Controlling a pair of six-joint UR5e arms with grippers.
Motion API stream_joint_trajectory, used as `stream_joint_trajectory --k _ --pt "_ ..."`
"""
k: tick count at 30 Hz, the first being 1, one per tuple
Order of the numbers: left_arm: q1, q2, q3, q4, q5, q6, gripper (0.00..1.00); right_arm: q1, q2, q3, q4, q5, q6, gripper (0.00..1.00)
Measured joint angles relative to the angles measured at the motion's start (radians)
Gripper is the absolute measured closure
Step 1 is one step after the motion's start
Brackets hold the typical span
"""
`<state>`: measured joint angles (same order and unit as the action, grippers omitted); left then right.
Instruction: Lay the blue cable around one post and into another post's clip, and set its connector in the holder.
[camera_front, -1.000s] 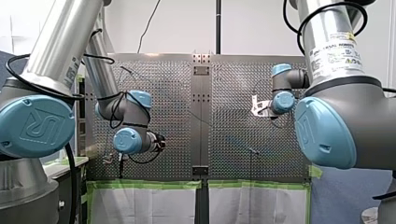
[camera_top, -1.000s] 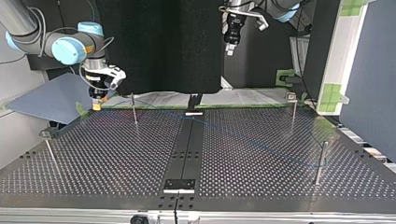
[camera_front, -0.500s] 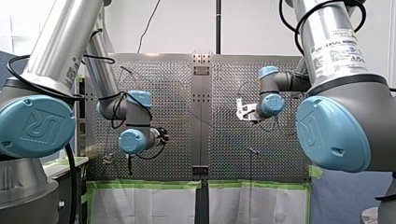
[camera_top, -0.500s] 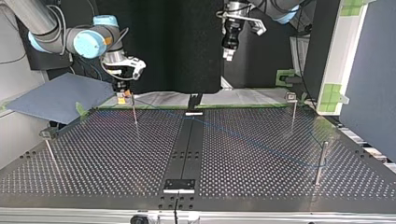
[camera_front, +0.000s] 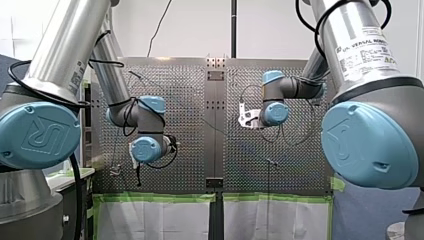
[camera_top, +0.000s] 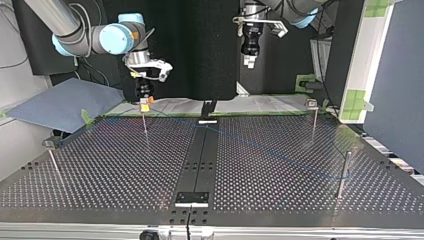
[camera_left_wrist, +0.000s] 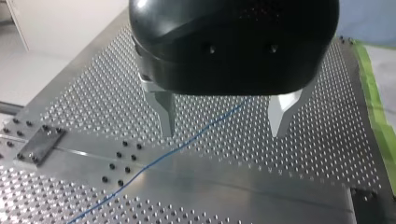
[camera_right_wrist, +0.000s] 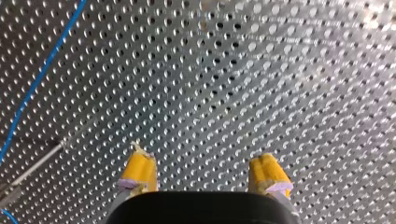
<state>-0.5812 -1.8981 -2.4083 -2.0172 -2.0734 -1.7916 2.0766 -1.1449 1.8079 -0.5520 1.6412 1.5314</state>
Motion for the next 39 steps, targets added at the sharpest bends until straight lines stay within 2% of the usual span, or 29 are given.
stream_joint_trajectory --k 5,8,13,19,26,29,32,39 --pt "0.002 0.0 0.0 -0.007 -0.028 0.0 0.0 0.047 0.004 0.0 -0.006 0.043 0.002 0.01" --pt "0.002 0.0 0.002 -0.007 -0.032 0.0 0.0 0.071 0.007 0.0 -0.008 0.052 0.003 0.01" --pt "0.003 0.0 0.005 -0.009 -0.033 0.002 0.0 0.11 0.009 0.001 -0.008 0.055 0.004 0.01" --pt "0.003 0.0 0.01 -0.014 -0.033 0.003 0.0 0.157 0.012 0.026 -0.028 0.057 0.007 0.01" --pt "0.005 0.0 0.025 -0.033 -0.041 0.004 0.0 0.228 0.013 0.036 -0.036 0.057 0.007 0.01" --pt "0.006 0.0 0.037 -0.05 -0.051 0.007 0.0 0.252 0.014 0.037 -0.035 0.062 0.007 0.01" --pt "0.008 0.0 0.05 -0.072 -0.068 0.013 0.0 0.26 0.014 0.037 -0.033 0.08 0.004 0.01" --pt "0.014 0.001 0.06 -0.118 -0.084 0.022 0.0 0.254 0.015 0.039 -0.027 0.137 -0.007 0.01"
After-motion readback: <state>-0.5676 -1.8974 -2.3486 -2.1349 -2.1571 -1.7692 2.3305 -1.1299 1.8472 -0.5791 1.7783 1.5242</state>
